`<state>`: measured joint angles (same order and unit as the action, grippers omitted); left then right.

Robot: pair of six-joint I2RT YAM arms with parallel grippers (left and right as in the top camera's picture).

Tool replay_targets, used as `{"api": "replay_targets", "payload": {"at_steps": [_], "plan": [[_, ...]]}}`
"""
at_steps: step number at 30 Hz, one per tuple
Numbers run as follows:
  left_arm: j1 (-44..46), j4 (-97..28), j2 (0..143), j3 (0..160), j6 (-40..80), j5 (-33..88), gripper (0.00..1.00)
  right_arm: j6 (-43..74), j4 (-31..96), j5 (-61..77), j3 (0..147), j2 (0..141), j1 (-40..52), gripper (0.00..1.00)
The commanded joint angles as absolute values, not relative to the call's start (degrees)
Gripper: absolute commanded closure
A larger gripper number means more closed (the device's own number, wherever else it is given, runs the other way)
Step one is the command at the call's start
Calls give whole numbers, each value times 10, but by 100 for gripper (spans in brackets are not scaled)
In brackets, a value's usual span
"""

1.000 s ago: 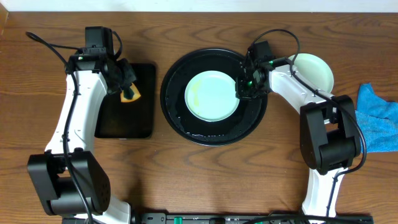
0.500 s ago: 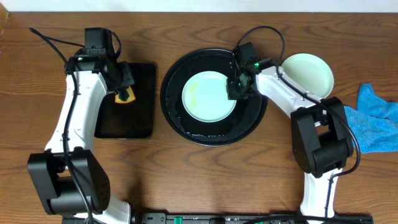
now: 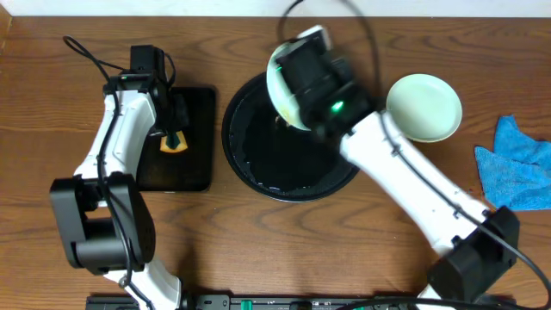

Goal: Clean dirty plates on tray and stack at the side

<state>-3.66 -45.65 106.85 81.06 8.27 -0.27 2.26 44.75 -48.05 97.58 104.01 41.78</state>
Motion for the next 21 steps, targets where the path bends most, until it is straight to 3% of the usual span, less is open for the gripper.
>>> {"api": "replay_targets", "payload": {"at_steps": [1, 9, 15, 21], "plan": [[-40, -455, 1088, 807, 68, -11, 92, -5, 444, -682, 974, 1061, 453, 99], [-40, -448, 1095, 807, 68, -11, 92, -3, 383, -816, 974, 1085, 514, 99], [-40, -449, 1095, 807, 68, -11, 92, 10, 380, -810, 974, 1088, 521, 99], [-40, -446, 1095, 807, 68, -11, 92, -13, 412, -462, 974, 1087, 492, 99]]}}
